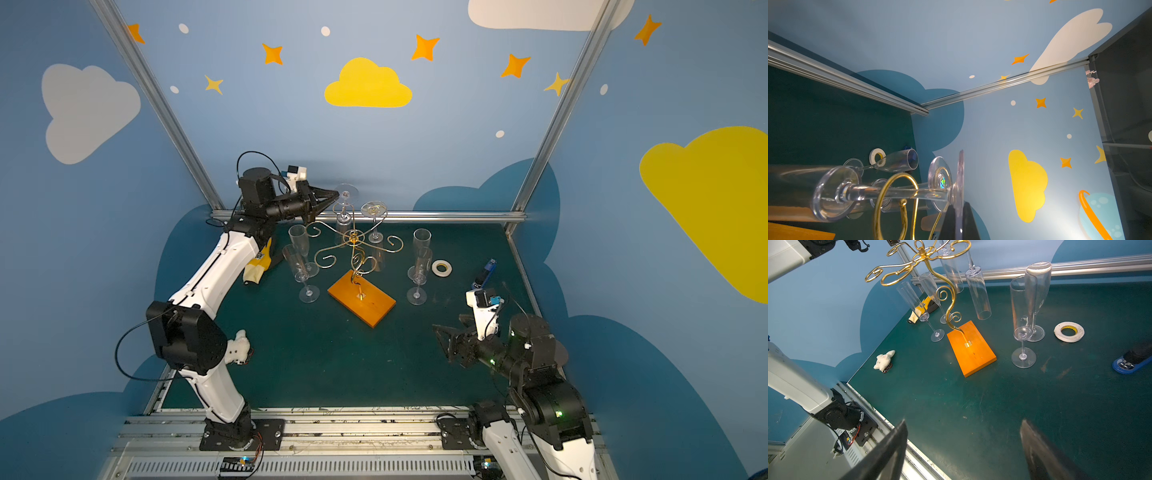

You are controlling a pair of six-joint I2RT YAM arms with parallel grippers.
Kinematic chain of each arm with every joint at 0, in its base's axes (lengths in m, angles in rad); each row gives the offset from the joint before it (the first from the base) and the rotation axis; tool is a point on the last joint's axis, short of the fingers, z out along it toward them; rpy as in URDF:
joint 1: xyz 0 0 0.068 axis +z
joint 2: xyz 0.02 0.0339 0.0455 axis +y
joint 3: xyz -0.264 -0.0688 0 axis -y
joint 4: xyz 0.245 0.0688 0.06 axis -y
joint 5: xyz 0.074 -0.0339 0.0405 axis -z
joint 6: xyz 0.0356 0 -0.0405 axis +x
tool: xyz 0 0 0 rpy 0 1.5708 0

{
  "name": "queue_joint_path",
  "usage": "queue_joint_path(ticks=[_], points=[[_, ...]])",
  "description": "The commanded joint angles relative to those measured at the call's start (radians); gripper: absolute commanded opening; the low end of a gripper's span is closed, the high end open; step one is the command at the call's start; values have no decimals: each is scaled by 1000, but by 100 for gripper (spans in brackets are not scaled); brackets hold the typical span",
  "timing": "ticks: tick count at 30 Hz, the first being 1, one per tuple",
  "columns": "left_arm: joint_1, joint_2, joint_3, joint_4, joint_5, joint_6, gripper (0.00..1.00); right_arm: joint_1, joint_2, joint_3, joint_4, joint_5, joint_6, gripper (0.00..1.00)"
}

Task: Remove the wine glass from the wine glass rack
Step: 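Close the left gripper on the stem of the hanging clear glass, then pull the glass off the rack with the left gripper while the right gripper approaches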

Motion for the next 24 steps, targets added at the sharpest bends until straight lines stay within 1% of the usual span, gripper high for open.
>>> queue_joint_path(ticks=[1,8,24], points=[[-11,11,39,47,34,-3,3,1,-10,3,-7,6,-2,84],[-31,-17,4,41,41,8,3,2,-8,10,-6,5,-3,84],[-23,-109,-50,3,24,42,3,1,-20,17,-24,5,-4,84]])
